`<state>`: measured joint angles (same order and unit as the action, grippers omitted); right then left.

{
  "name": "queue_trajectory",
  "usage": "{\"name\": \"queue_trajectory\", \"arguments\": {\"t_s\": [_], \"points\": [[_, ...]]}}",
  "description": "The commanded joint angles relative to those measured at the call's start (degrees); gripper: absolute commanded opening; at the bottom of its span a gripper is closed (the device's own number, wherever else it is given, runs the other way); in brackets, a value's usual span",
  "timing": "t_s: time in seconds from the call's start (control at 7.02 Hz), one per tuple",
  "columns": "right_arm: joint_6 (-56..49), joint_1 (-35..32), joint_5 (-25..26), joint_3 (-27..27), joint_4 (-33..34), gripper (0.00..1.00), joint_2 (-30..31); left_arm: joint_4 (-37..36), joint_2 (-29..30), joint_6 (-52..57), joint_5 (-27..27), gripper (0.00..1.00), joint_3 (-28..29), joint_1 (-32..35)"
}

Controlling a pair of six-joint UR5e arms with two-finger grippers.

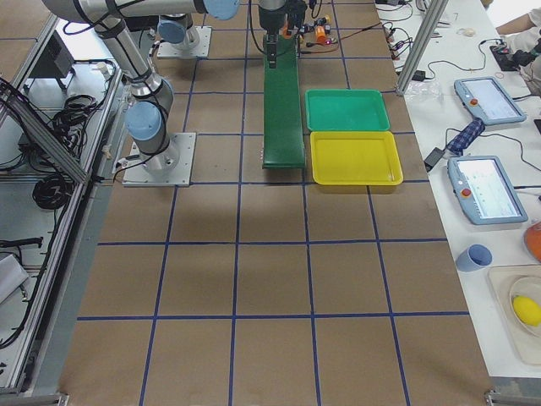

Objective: Sort buttons by color to trays
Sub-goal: 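Carry the orange cylinder with the left gripper onto the conveyor belt, then release the orange cylinder on the belt and lift the left gripper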

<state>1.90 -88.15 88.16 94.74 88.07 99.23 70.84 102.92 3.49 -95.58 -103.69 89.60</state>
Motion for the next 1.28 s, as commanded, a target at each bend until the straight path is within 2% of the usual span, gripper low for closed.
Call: {"name": "queue_trajectory", "arguments": {"t_s": [0.0, 0.14, 0.29, 0.43, 1.0, 1.14], "points": [[0.04, 0.0, 0.0, 0.0, 0.0, 1.0, 0.0, -1.56, 0.26, 1.52, -1.62, 0.0, -3.17, -0.04], [0.04, 0.0, 0.0, 0.0, 0.0, 1.0, 0.0, -5.41, 0.87, 1.52, -1.62, 0.19, -4.05, 0.05], [0.04, 0.0, 0.0, 0.0, 0.0, 1.0, 0.0, -7.1, 1.31, 0.82, -1.54, 0.8, -5.37, 0.31], [-0.05, 0.0, 0.0, 0.0, 0.0, 1.0, 0.0, -7.64, 1.23, 0.9, -1.45, 0.98, -5.81, 0.49], [0.04, 0.0, 0.0, 0.0, 0.0, 1.0, 0.0, -5.54, -5.16, 0.99, -1.01, 1.0, -4.86, 1.11], [-0.05, 0.0, 0.0, 0.0, 0.0, 1.0, 0.0, -0.57, -8.41, 0.9, 0.99, 1.0, -3.2, 1.11]]}}
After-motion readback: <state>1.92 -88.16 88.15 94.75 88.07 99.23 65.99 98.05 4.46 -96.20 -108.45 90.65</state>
